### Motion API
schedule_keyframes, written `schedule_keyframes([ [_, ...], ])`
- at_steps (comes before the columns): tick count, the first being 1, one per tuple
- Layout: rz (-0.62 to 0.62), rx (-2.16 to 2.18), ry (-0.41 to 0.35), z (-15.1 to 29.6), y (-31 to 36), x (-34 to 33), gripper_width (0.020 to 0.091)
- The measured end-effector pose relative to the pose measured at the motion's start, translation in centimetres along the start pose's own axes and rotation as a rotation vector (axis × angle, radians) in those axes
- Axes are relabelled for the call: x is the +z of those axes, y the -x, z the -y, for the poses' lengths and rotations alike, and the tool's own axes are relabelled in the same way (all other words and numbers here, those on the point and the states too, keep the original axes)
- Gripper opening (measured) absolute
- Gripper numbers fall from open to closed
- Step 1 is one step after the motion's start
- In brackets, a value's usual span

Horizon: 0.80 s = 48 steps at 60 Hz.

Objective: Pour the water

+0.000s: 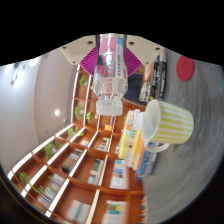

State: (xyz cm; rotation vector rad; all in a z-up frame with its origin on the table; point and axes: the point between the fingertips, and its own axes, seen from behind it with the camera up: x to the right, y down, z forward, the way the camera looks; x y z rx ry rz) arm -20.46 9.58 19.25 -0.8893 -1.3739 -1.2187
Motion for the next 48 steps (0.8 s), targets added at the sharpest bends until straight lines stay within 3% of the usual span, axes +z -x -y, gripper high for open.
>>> schedule_keyframes([
  [5, 0.037, 0.303, 0.046, -2.3, 0.1, -0.4, 0.0330],
  [13, 0.061, 0.741, 0.052, -4.6, 0.2, -0.7, 0.0331],
  [29, 0.291, 1.602, 0.068, -6.0, 6.4, 0.7, 0.0330],
  [48, 0.325, 1.740, 0.016, -3.9, 10.3, 0.9, 0.0340],
])
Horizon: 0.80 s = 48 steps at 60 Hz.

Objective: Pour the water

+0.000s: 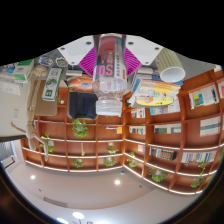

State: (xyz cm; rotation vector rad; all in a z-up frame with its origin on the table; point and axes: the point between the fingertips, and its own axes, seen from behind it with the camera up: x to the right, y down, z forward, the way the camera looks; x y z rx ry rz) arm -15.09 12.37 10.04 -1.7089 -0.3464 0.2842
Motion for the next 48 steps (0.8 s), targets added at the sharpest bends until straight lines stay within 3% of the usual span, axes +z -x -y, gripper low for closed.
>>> schedule_keyframes([
  [16, -0.030, -0.006, -0.025, -0.2, -0.4, -0.5, 0.0376],
  [26, -0.033, -0.012, 0.008, -0.8, -0.3, -0.7, 0.0532],
  [31, -0.038, 0.011, 0.056, -2.0, -0.3, -1.6, 0.0779],
  [32, -0.040, 0.016, 0.062, -2.2, -0.3, -1.9, 0.0798],
  [48, -0.122, 0.052, 0.032, -2.5, 0.3, -10.9, 0.0831],
])
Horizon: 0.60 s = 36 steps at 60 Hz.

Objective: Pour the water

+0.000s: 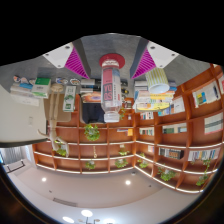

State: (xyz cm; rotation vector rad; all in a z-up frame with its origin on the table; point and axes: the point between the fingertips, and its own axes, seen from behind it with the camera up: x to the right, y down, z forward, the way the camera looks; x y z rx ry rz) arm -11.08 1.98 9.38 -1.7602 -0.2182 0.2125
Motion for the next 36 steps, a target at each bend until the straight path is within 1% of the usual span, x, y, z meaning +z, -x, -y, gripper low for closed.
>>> schedule_keyframes([
  [3, -0.040, -0.013, -0.008, 0.2, -0.5, -1.5, 0.0841],
  [14, -0.168, 0.012, 0.011, 0.4, -2.9, -6.1, 0.0844],
  [17, -0.175, 0.026, 0.008, 0.7, -2.9, -7.1, 0.0846],
  [26, -0.185, 0.018, -0.036, 2.1, -3.8, -8.8, 0.0846],
  [36, -0.186, 0.035, -0.040, 2.4, -4.2, -9.5, 0.0842],
])
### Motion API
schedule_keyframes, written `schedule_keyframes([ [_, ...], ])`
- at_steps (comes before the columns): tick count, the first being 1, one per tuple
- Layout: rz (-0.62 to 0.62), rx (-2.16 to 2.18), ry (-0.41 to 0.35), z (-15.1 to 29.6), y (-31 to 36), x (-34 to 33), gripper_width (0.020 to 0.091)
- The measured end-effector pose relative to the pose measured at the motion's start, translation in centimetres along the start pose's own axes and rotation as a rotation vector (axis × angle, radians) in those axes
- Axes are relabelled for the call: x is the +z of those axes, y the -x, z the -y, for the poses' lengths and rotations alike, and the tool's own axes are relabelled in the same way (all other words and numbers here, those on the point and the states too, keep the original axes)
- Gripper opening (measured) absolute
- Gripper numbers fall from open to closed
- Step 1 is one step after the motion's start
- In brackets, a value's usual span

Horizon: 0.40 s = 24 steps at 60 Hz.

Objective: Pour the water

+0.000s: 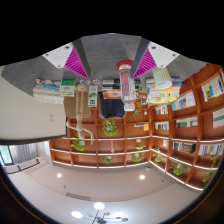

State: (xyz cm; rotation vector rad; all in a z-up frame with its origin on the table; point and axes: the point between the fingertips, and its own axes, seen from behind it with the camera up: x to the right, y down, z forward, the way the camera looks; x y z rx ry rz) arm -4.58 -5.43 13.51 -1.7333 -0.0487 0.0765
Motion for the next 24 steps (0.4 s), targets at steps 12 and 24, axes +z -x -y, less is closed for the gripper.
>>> schedule_keyframes([
  [12, -0.008, 0.009, -0.031, 1.1, -0.5, -0.3, 0.0845],
  [24, -0.008, 0.016, -0.025, 0.9, -0.3, -0.2, 0.0844],
])
